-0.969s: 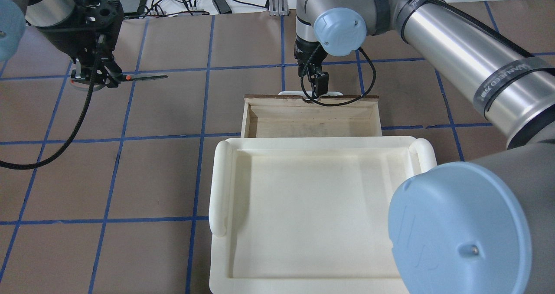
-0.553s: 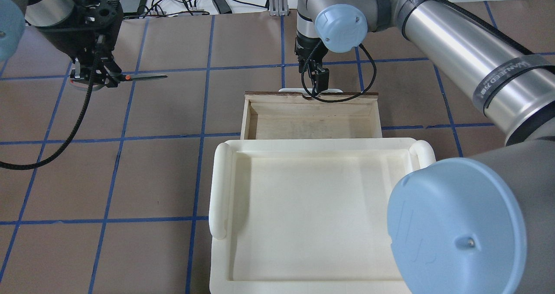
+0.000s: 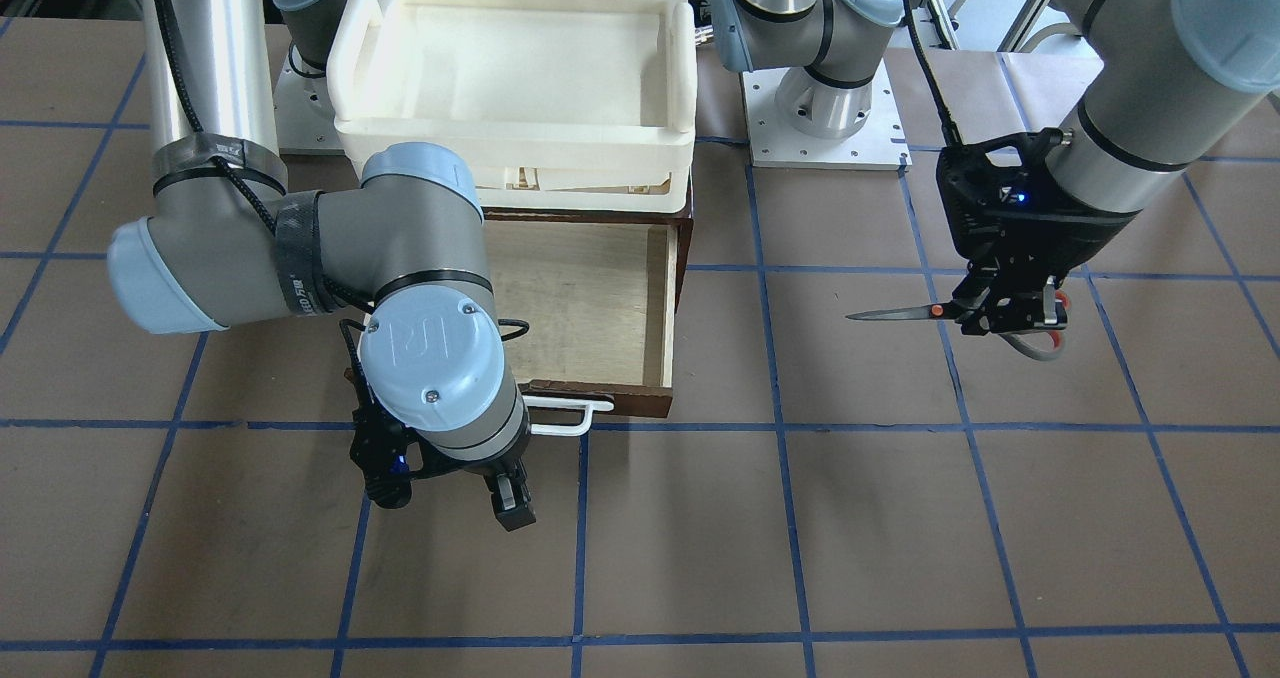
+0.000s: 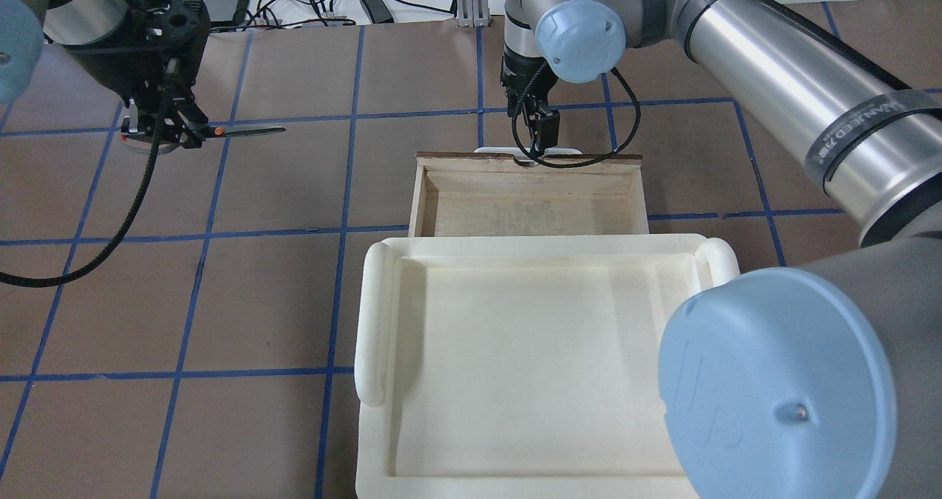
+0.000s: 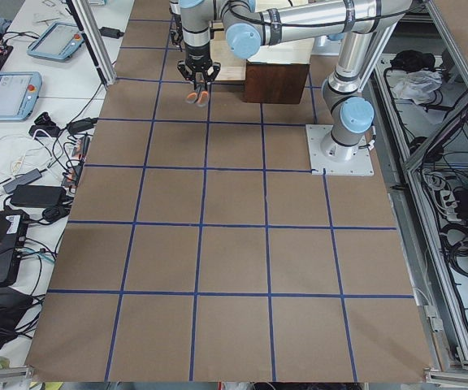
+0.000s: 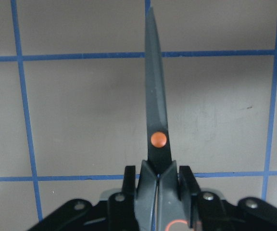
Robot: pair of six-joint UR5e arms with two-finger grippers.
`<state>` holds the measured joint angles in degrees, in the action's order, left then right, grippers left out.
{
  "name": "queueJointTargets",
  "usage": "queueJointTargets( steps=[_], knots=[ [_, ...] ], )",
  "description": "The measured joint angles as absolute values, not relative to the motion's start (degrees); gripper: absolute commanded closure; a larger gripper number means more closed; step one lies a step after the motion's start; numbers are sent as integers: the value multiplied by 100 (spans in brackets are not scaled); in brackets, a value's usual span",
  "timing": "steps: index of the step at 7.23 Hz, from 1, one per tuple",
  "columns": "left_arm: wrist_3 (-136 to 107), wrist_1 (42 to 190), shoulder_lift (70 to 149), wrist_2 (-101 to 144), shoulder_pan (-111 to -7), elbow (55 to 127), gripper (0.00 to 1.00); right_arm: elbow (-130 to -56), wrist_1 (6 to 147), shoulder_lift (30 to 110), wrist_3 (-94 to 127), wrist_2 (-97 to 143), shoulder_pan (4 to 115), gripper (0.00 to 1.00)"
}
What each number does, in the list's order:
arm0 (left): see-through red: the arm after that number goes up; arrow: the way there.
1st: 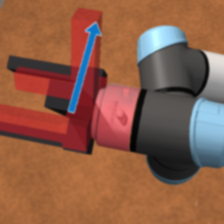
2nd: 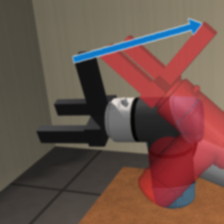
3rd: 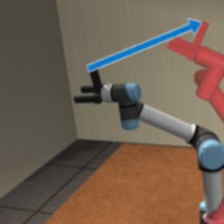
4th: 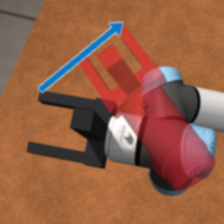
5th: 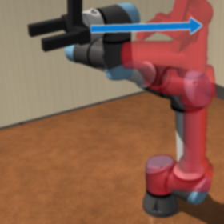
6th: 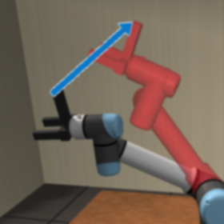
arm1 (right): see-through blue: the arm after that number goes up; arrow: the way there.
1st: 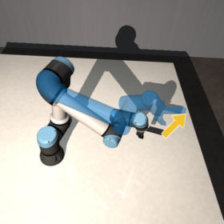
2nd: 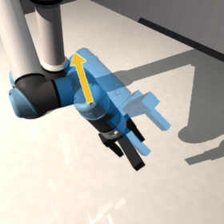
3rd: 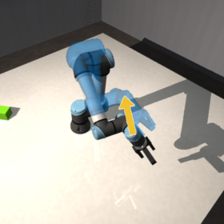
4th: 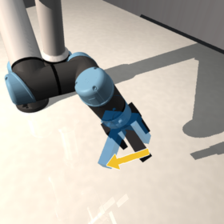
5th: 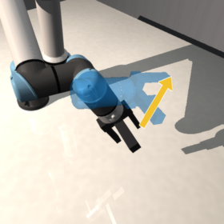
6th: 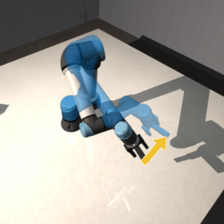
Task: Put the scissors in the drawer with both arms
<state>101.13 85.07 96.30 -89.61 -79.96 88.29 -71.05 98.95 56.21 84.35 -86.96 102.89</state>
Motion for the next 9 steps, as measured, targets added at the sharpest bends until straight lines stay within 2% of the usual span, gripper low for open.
queueJointTargets(
  steps=[3, 9],
  knots=[
    [9788, 8549, 9663, -8923, -8651, 8833, 100, -7122, 9533, 6133, 7985, -8737, 10227, 0],
    [7760, 8342, 9891, -8633, -10044, 8839, 100, -7422, 8899, 7354, 3201, -9655, 9570, 0]
  ],
)
